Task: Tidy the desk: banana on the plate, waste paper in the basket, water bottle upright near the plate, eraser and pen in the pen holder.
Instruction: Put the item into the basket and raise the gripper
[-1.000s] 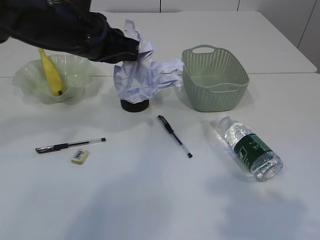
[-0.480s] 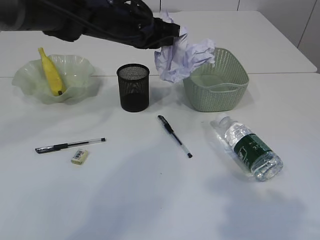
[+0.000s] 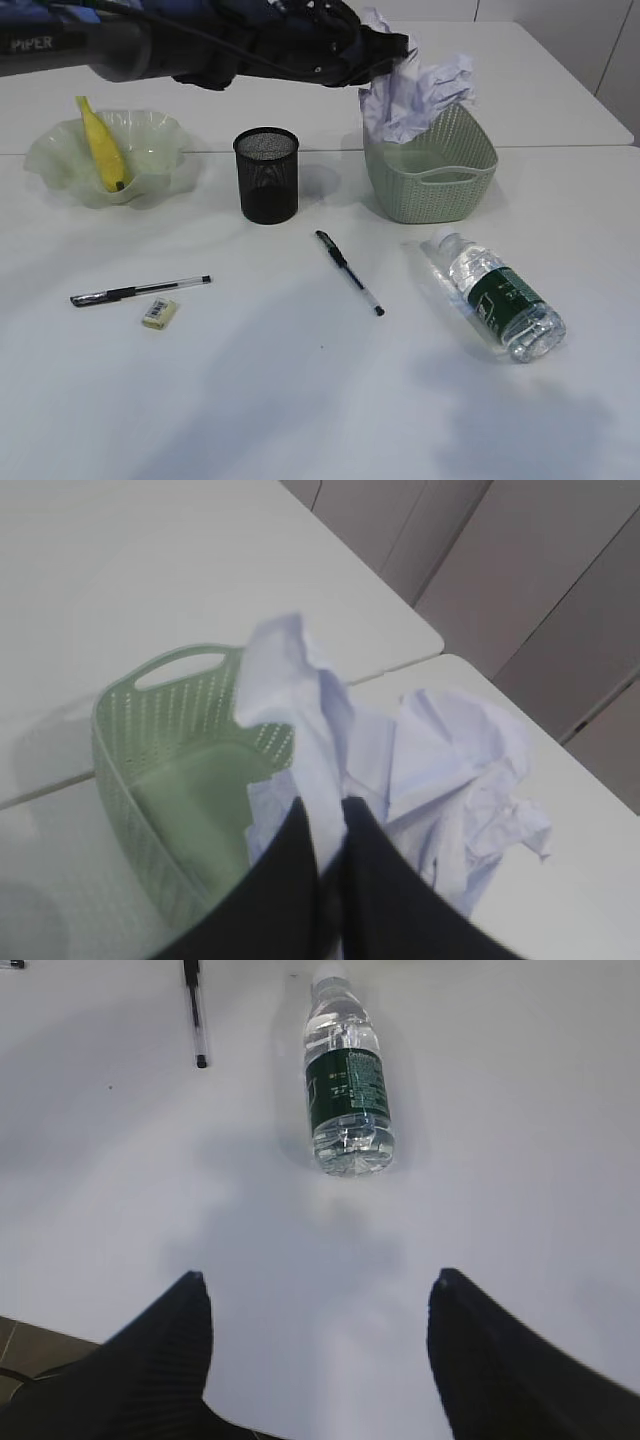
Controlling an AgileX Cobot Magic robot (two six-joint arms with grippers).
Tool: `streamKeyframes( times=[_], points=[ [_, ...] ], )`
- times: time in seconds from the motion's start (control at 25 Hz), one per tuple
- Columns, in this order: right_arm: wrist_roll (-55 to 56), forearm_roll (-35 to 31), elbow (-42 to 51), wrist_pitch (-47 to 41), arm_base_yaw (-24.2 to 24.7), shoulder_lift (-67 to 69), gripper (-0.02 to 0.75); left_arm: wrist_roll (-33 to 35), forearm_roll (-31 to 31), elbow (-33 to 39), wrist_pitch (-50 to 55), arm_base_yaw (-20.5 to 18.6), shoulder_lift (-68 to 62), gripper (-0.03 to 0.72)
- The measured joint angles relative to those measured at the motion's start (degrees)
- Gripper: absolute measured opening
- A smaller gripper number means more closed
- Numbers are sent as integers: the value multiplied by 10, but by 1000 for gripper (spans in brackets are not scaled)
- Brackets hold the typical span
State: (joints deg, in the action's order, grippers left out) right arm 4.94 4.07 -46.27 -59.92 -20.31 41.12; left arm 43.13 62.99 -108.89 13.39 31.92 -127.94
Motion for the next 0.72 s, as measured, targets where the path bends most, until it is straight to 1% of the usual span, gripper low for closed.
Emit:
streamKeyframes(
  times=[0.32,0.52,0.72],
  points=[
    [0,0,0,0,0,0,501,4,23,-96,-11,11,-71,3],
    [0,0,0,-1,0,0,501,4,26,-102,-27,12,-92,3],
    [0,3,0,-1,0,0,501,6,51,-104,-39,13,-101,3]
  ],
)
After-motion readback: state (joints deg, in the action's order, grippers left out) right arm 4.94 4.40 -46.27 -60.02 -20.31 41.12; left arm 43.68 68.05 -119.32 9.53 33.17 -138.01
